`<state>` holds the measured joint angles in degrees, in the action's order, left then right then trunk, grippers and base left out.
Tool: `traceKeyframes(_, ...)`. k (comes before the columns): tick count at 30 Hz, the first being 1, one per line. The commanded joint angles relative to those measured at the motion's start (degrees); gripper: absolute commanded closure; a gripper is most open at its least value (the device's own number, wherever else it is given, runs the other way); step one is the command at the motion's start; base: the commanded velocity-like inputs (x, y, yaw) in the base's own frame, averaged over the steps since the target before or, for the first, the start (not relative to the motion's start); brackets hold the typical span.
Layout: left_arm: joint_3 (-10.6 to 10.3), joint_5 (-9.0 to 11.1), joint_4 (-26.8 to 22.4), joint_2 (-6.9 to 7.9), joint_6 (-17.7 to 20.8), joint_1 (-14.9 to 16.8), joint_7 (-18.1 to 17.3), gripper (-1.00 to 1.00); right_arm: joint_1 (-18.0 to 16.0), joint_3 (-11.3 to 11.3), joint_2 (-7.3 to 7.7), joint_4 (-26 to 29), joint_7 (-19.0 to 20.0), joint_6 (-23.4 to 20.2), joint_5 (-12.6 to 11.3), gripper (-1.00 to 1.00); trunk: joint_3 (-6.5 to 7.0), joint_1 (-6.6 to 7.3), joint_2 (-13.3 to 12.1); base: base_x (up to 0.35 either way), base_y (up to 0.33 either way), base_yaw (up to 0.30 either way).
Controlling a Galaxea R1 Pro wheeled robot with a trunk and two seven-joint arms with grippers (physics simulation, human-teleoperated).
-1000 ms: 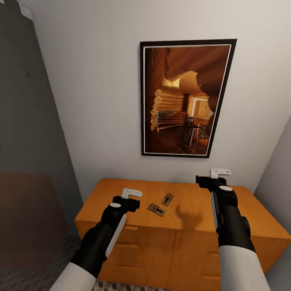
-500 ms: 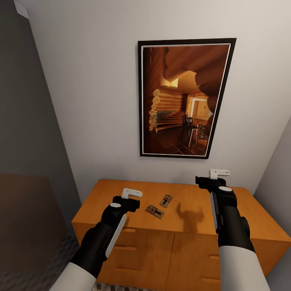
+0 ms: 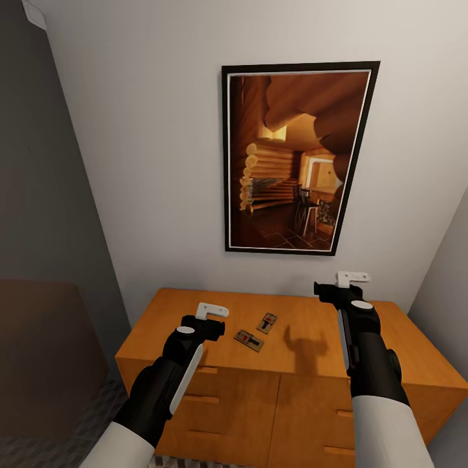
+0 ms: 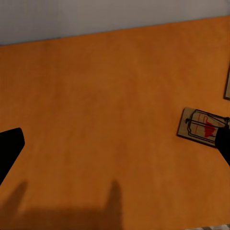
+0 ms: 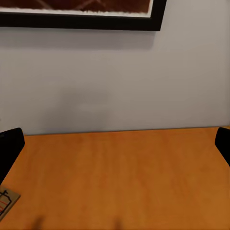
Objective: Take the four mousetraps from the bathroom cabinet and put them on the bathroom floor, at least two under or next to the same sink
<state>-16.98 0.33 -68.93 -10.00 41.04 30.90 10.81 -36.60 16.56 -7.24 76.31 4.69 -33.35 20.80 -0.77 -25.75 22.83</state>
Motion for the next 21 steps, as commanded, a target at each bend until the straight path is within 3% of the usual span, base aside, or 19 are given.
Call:
traceKeyframes(1,-0.07,0.05,-0.05,0.0,0.27,0.04,0.26,-1.0,-0.05,0.14,-0.06,0.06,0.51,-0.21,0.6,-1.0,-0.08,-0.03,0.09,0.0,0.0,0.0)
traceKeyframes(11,-0.07,-0.11,-0.01,0.0,0.38,0.04,0.26,-1.0,-0.05,0.14,-0.07,-0.02,0.51,-0.14,0.56,-1.0,-0.08,-0.03,0.09,0.006,-0.001,0.0)
traceKeyframes(21,-0.07,-0.23,0.18,0.0,0.43,0.04,0.26,-1.0,-0.05,0.14,-0.06,-0.02,0.5,-0.15,0.63,-1.0,-0.08,-0.03,0.09,0.137,-0.094,0.0)
